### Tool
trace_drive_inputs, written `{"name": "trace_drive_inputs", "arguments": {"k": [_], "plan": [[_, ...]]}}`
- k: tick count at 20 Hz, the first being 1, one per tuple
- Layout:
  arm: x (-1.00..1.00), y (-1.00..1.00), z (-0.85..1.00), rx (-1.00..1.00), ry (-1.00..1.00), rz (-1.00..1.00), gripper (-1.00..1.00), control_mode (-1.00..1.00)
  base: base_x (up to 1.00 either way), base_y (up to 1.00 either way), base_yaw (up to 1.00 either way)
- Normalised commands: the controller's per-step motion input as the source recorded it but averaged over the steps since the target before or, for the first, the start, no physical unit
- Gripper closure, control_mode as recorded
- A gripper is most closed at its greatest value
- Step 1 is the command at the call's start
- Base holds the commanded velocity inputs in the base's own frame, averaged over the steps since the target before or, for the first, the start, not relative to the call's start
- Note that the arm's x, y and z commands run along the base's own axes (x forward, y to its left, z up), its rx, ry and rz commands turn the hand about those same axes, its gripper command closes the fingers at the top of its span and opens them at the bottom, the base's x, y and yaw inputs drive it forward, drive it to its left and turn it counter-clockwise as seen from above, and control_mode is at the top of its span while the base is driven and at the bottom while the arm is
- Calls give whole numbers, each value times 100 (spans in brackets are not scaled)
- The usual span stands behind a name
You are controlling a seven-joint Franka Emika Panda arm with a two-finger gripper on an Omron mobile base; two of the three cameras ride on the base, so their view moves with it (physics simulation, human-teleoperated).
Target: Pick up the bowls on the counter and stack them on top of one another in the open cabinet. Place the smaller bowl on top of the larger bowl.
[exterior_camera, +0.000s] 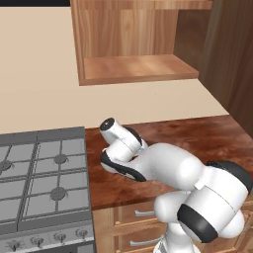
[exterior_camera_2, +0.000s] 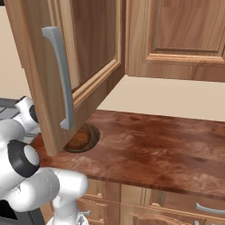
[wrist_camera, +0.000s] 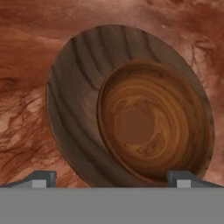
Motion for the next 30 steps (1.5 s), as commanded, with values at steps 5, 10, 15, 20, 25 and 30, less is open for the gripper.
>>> {"name": "trace_drive_inputs", "arguments": {"k": [5,10,15,20,25,30], "plan": [[0,28,0,0,5,4,-100,-100,0,0,0],[0,19,-1,-1,0,2,-100,-100,0,0,0],[0,4,-9,-2,0,0,-100,-100,0,0,0],[0,0,-12,-4,0,0,-100,-100,0,0,0],[0,0,-10,-3,0,0,-100,-100,0,0,0],[0,-3,-10,-2,0,0,-100,-100,0,0,0]]}}
